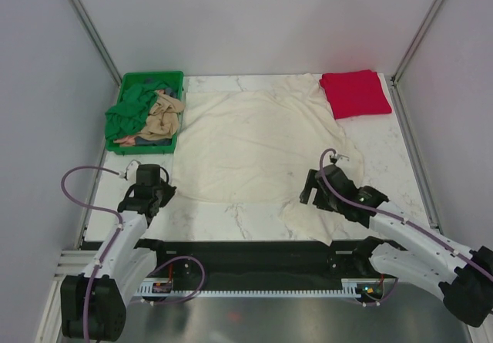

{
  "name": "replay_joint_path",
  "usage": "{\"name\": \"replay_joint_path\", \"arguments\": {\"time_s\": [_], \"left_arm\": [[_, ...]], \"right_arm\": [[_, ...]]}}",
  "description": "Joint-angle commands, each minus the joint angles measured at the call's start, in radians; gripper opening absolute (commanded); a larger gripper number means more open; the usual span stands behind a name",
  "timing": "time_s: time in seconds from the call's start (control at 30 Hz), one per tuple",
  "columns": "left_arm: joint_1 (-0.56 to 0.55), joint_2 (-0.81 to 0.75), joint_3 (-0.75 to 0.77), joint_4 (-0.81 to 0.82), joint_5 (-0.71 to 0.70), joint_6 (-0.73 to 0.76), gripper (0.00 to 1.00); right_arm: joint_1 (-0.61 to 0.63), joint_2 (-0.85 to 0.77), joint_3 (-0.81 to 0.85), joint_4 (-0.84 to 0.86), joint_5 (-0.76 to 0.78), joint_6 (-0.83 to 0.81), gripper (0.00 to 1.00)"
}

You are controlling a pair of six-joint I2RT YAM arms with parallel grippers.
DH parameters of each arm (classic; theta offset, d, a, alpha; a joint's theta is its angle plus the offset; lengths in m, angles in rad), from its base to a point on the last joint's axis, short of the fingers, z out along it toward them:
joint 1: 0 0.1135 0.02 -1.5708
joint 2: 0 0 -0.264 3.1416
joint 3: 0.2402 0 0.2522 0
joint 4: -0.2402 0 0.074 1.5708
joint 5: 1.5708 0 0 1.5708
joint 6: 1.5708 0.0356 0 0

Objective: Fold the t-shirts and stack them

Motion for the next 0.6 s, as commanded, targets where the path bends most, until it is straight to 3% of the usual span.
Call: {"name": "replay_joint_path", "arguments": {"time_s": [0.0,0.17,0.37,0.47,0.57], "left_arm": [[0.003,-0.003,0.002,0.040,-0.041,0.083,0.02],[0.003,-0.026,-0.010,0.066,-0.024,0.097,0.02],[0.003,-0.023,-0.010,0.066,-0.025,0.099,0.02],[0.003,-0.024,-0.012,0.066,-0.027,0.102,0.02],[0.003,-0.020,-0.010,0.066,-0.034,0.097,0.02]], "right_arm": [[0.116,-0.023,-0.059,-0.167,0.100,0.190,0.92],[0.309,0.049,-0.067,-0.200,0.137,0.298,0.88],[0.392,0.197,-0.036,-0.212,0.168,0.362,0.81],[0.423,0.204,-0.056,-0.208,0.174,0.407,0.67],[0.446,0.199,-0.079,-0.195,0.169,0.432,0.47]]}}
